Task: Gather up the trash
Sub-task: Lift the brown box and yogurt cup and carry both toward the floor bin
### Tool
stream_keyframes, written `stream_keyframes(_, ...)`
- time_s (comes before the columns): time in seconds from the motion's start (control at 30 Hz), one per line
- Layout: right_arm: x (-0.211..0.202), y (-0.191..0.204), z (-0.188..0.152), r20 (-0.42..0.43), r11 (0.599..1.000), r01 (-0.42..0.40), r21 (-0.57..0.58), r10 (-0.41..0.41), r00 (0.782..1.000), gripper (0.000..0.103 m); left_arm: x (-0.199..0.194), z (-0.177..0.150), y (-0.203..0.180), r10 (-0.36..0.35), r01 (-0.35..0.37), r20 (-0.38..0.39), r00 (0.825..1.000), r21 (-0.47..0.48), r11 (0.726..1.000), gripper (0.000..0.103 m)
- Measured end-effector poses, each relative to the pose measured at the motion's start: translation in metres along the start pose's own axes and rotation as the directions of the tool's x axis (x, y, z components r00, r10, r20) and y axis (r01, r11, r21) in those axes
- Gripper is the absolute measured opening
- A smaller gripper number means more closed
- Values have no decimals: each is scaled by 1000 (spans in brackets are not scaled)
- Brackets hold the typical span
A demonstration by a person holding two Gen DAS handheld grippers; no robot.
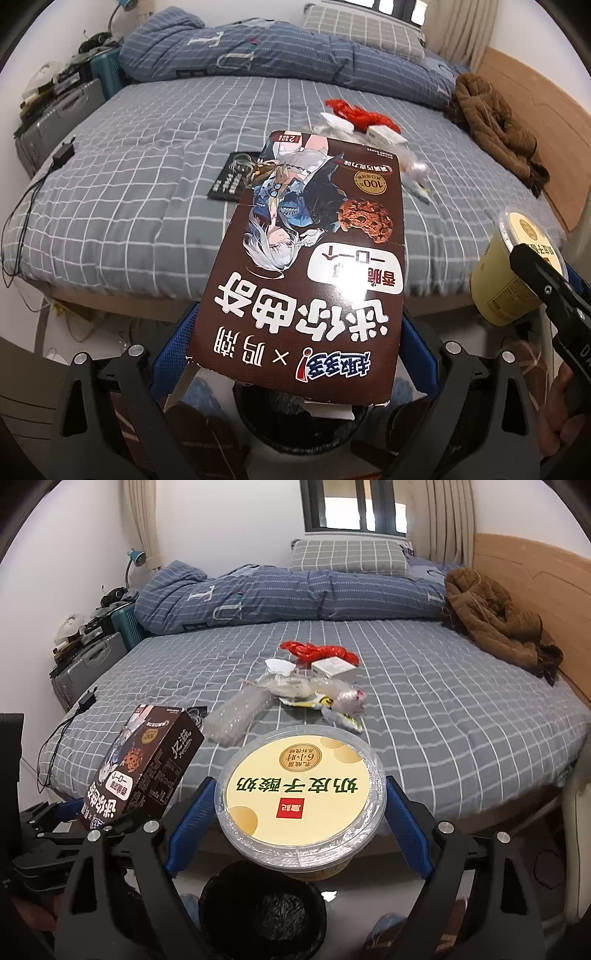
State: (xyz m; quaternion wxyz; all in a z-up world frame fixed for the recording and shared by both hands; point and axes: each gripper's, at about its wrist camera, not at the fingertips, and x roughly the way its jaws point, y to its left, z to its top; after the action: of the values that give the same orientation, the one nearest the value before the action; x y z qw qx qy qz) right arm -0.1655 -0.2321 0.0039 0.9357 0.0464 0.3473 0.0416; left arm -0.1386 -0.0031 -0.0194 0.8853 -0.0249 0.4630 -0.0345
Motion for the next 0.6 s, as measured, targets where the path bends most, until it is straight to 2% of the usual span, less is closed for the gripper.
stream_keyframes(0.27, -10, 4, -25, -44, 1000, 2, -8, -2, 999, 84, -12, -27, -1, 22, -21, -29, 999, 7, 1000, 94)
stream_keyframes(0.6, -3, 3, -54, -109, 1000, 9, -16, -10, 994, 84, -3, -53, 10, 47, -49, -84, 995, -20, 999, 94)
